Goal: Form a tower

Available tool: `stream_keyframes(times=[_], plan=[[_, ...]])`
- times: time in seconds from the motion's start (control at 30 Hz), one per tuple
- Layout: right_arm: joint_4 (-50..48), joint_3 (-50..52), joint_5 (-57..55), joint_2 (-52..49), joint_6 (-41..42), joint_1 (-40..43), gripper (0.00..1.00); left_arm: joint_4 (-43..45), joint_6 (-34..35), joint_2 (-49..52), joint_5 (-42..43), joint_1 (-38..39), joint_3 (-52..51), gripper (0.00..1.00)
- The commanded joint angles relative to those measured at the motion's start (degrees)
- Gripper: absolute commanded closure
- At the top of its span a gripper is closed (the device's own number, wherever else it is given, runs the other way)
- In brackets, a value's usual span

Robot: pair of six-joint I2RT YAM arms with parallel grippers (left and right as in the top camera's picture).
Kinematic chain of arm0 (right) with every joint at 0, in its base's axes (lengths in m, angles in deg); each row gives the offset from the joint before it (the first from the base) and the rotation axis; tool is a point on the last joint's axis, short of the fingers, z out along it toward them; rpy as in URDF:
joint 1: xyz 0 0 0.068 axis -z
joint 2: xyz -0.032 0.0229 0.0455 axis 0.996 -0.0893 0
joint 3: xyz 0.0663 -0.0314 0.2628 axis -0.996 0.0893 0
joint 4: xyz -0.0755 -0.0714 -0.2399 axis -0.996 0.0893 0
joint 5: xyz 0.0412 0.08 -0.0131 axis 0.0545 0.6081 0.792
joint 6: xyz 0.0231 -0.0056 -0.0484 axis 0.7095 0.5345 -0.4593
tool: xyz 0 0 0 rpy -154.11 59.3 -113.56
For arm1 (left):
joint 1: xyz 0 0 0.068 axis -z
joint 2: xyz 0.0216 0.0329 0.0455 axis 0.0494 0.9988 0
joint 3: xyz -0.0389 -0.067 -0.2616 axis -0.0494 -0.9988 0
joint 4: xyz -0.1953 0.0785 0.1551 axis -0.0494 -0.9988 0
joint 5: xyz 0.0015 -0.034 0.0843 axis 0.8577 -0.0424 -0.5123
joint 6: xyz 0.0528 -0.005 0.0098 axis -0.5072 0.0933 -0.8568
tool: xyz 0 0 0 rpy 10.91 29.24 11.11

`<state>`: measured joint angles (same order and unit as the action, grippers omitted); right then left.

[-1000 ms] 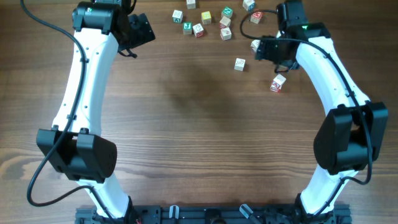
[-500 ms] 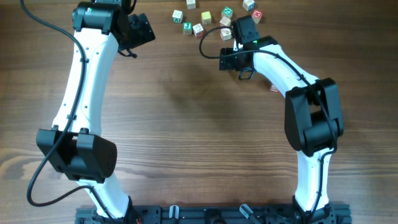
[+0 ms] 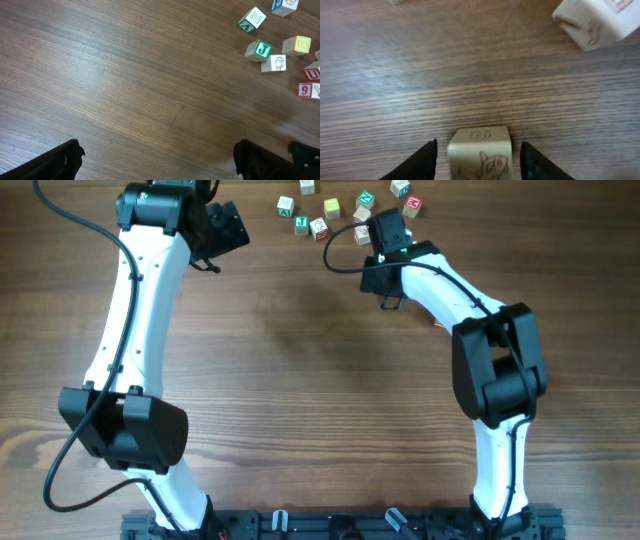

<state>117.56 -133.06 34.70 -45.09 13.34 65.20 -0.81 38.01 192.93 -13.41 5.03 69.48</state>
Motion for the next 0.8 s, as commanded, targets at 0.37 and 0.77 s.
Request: stream_keyframes(times=[0.37, 0.77], plan=[[14.27, -8.52, -1.03, 12.81, -2.10, 0.15, 0.75, 0.02, 0.13, -1.42, 0.26, -0.11, -0.11, 0.00], [30.56, -4.26, -3.96, 21.75, 10.91, 9.73, 0.72, 0.02, 0.13, -1.42, 0.26, -0.11, -0.11, 0.00]])
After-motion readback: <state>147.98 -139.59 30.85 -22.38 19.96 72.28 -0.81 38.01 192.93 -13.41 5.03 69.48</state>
